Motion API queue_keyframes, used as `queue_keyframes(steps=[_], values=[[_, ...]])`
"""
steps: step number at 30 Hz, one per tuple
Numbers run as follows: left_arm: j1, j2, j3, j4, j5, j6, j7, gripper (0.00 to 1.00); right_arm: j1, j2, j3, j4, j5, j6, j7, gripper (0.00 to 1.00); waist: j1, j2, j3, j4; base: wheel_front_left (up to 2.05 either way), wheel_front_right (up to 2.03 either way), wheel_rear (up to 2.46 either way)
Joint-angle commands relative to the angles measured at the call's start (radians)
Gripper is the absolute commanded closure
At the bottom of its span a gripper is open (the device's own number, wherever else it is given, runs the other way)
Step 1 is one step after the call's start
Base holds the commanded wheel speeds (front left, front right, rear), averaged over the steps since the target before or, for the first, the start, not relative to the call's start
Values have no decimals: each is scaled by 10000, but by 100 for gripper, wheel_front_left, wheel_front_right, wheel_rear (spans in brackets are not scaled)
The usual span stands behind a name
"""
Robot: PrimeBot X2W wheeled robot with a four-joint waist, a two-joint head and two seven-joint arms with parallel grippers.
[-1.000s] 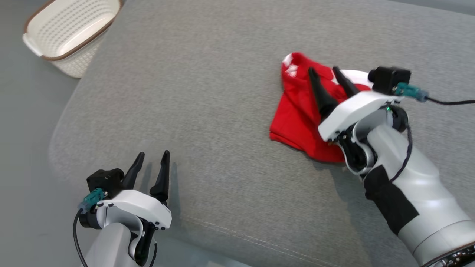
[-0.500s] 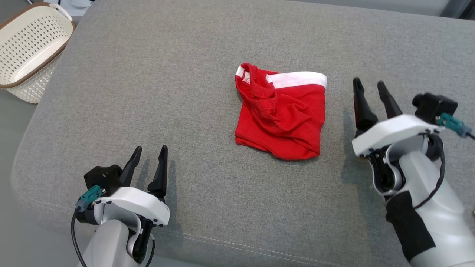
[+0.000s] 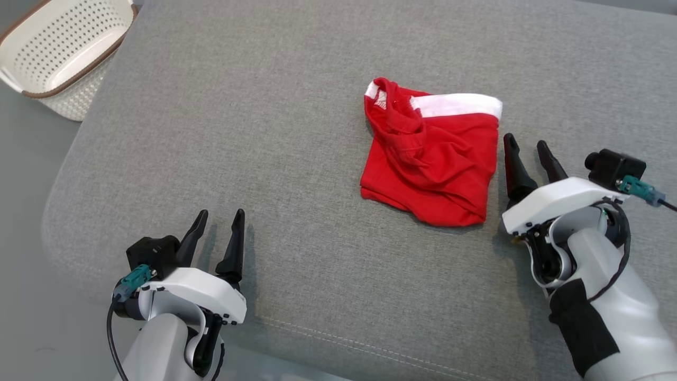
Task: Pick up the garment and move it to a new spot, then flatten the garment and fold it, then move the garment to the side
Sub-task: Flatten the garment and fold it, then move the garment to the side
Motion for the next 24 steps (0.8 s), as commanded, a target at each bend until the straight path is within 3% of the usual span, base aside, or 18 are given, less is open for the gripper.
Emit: queue_keyframes(steps=[1, 16, 19, 20, 24], values=[[-109, 290, 268, -227, -103, -71, -59, 0, -265, 176, 215, -107, 24, 42, -116, 0, 0, 0, 114, 122, 0, 0, 0], [-244, 280, 120, -249, -329, -71, -59, 0, -1088, 176, 1157, 1266, 258, 42, -116, 0, 0, 0, 400, 612, 0, 0, 0], [-263, 264, 84, -243, -353, -71, -59, 0, -1237, 176, 1498, 1634, 349, 42, -87, 5, 0, 0, 368, 701, 0, 0, 0], [-261, 257, 71, -238, -359, -71, -59, 0, -1294, 176, 1591, 1773, 349, 42, -85, 11, 0, 0, 349, 726, 0, 0, 0], [-219, 223, 51, -206, -386, -71, -59, 0, -1528, 176, 1814, 2281, 350, 42, -67, 100, 0, 0, 279, 822, 0, 0, 0]])
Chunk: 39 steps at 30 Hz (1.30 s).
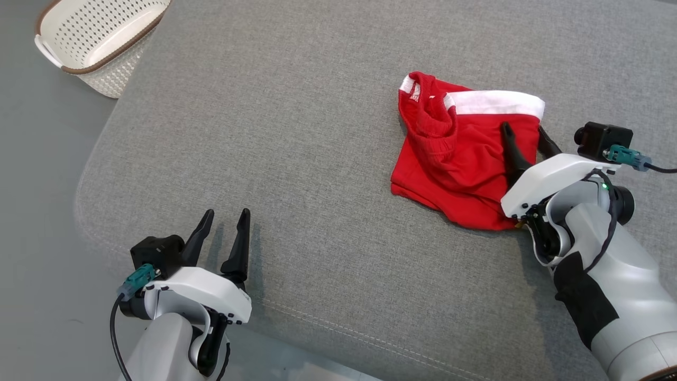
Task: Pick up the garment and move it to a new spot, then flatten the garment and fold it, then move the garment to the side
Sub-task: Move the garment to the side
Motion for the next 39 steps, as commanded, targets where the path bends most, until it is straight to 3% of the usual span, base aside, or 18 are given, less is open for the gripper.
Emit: queue_keyframes(steps=[1, 4, 11, 19, 26, 39], values=[[-177, 247, 289, -186, -45, -71, -59, 0, 102, 394, 205, 73, 63, 50, -18, 100, 0, -1, -37, 33, 0, 0, 0], [-126, 227, 357, -163, -59, -71, -59, 0, -148, 372, -58, 16, -204, 50, -50, 100, 0, -1, -101, 38, 0, 0, 0], [26, 156, 518, -148, -12, -71, -59, 0, 564, 272, -1039, -1901, -1269, 50, -58, 100, 0, -1, -547, -108, 0, 0, 0], [328, 90, 653, -294, 230, -71, -59, 0, 1762, 369, -706, -3097, -1031, 50, -59, 100, 0, -1, -1338, -828, 0, 0, 0], [647, 68, 773, -701, 612, -71, -59, 0, 2840, 389, -392, -4017, -567, 50, -60, 100, 0, -1, -1906, -2130, 0, 0, 0], [914, 124, 899, -1589, 1096, -71, -59, 0, 4160, 393, -283, -5224, -245, 50, -60, 100, 0, -1, -2046, -5410, 0, 0, 0]])
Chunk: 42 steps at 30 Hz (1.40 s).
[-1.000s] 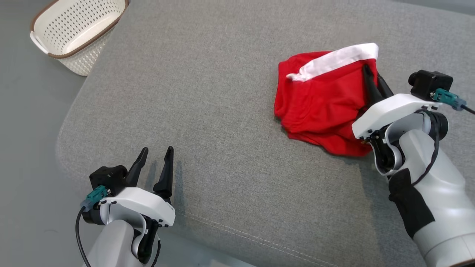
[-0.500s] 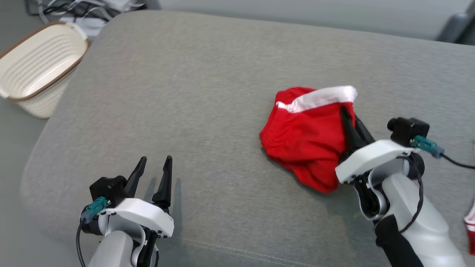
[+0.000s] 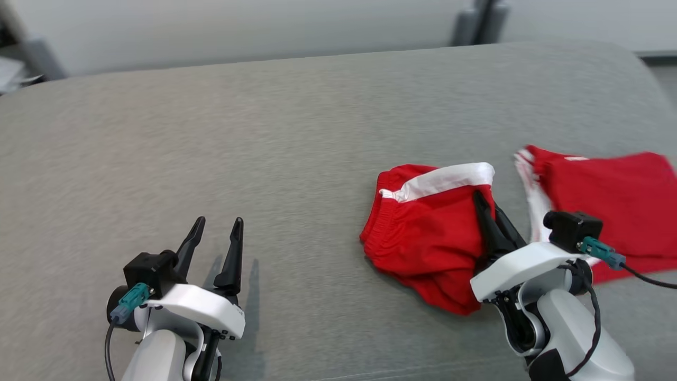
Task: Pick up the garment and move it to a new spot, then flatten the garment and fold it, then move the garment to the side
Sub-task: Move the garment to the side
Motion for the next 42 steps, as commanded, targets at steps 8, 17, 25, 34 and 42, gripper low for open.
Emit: queue_keyframes(steps=[8, 17, 25, 34, 42], values=[[207, 289, 319, -713, 165, -71, -59, 0, 405, 106, 228, -766, 239, 44, -62, 100, 0, -1, 161, -2676, 0, 0, 0], [247, 587, 225, -1141, 193, -71, -59, 0, 633, 106, 28, -1249, 269, 44, -62, 100, 0, -1, 657, -3370, 0, 0, 0], [147, 884, -48, -1322, 57, -71, -59, 0, -501, 106, -206, -1187, -1105, 44, -62, 100, 0, -1, 1087, -3014, 0, 0, 0], [90, 1090, -361, -1514, -156, -71, -59, 0, -2392, -298, -1585, 319, -2799, 44, -3, 100, 0, -1, 1597, -2101, 0, 0, 0], [-5, 1385, -511, -1695, -367, -71, -59, 0, -2902, -767, -3064, 1055, -3768, 44, 7, 100, 0, -1, 2090, -1650, 0, 0, 0]])
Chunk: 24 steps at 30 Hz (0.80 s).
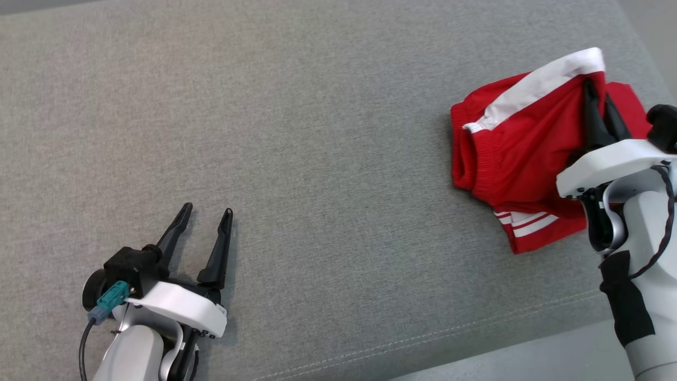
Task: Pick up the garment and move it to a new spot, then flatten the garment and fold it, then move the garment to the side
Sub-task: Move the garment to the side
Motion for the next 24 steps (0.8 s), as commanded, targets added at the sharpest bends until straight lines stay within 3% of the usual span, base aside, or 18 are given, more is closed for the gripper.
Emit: queue_keyframes(steps=[1, 4, 5, 6, 7, 8, 16, 20, 24], values=[[-325, 245, 248, -303, -123, -71, -59, 0, -229, -103, -57, -85, -316, 40, -44, 100, 0, 0, 168, 147, 0, 0, 0], [-429, 374, 137, -395, -189, -71, -59, 0, -391, -153, -736, 324, -891, 40, -47, 100, 0, 0, 355, 322, 0, 0, 0], [-468, 416, 90, -422, -211, -71, -59, 0, -444, -186, -1048, 483, -1121, 40, -49, 96, 0, 0, 411, 386, 0, 0, 0], [-509, 453, 73, -453, -224, -71, -59, 0, -489, -258, -1420, 655, -1451, 40, -46, 60, 0, 0, 462, 455, 0, 0, 0], [-547, 472, 83, -487, -248, -71, -59, 0, -535, -288, -1755, 779, -1800, 40, -48, 10, 0, 0, 497, 522, 0, 0, 0], [-577, 486, 78, -507, -270, -71, -59, 0, -575, -265, -2135, 809, -2109, 40, -58, 0, 0, 0, 513, 585, 0, 0, 0], [-667, 413, 350, -468, -328, -71, -59, 0, -315, 357, -4405, -388, -4346, 40, -105, 0, 0, 0, 301, 918, 0, 0, 0], [-672, 268, 689, -374, -216, -71, -59, 0, -6, 720, -4086, -1211, -4502, 40, -107, 0, 0, 0, 21, 1102, 0, 0, 0], [-625, 39, 1012, -219, -42, -71, -59, 0, 626, 795, -3282, -1770, -3714, 40, -108, 0, 0, 0, -402, 1377, 0, 0, 0]])
